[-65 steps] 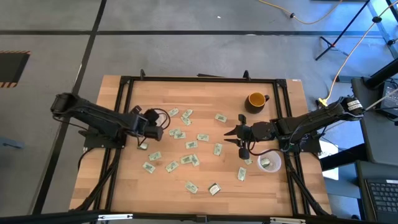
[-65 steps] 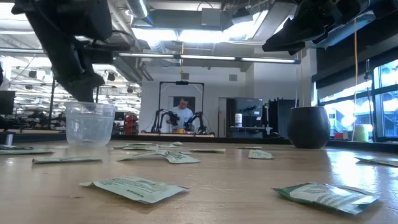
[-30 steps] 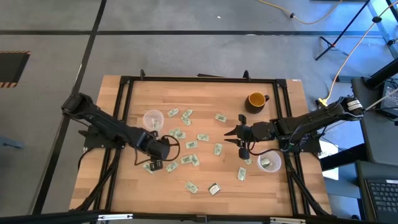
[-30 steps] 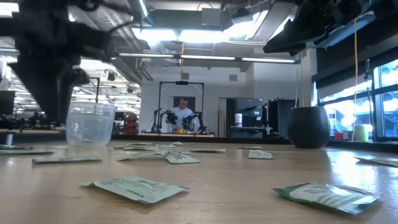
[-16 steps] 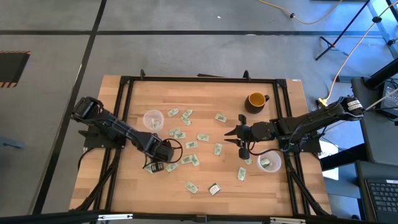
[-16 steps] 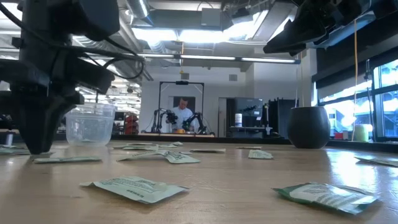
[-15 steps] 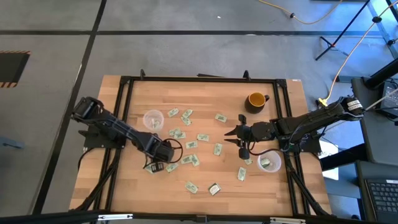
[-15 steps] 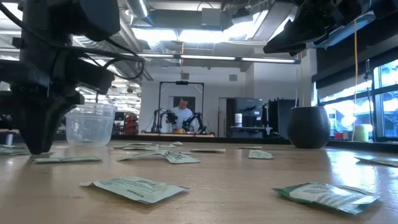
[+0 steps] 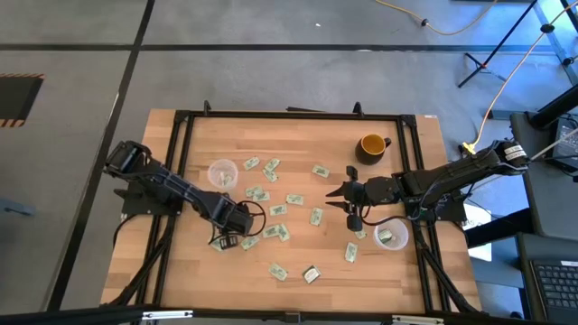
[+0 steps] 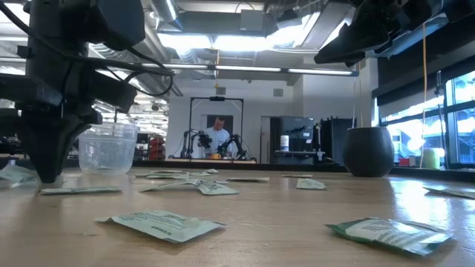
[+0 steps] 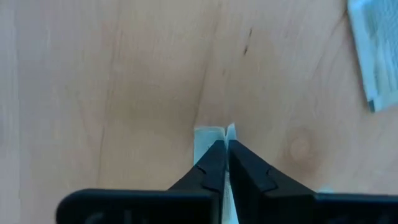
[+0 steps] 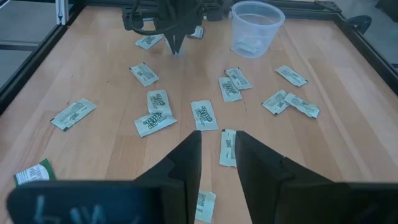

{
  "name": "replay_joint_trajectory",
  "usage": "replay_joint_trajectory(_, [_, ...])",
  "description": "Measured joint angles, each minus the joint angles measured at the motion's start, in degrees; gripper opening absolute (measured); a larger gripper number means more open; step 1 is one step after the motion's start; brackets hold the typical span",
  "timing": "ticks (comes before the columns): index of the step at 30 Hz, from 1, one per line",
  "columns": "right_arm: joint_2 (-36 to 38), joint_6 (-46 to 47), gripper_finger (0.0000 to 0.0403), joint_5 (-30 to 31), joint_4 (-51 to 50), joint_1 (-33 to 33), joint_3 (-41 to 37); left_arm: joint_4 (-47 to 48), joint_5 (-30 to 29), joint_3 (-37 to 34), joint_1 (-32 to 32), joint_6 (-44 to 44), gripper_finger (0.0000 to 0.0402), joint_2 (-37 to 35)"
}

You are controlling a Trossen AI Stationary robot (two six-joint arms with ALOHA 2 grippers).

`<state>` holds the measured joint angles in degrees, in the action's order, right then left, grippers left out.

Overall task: Pick and place Stevia / Truvia into bins
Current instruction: Put the white stevia packet into the left transparent container

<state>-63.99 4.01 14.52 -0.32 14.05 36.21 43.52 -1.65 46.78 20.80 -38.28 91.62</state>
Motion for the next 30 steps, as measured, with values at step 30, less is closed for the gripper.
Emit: replay_joint_trajectory(30, [0.0, 0.0, 0.0101, 0.0, -0.4, 0.0, 0.0, 8.5, -32.7, 3.8, -7.1, 8.5, 0.0008, -23.4])
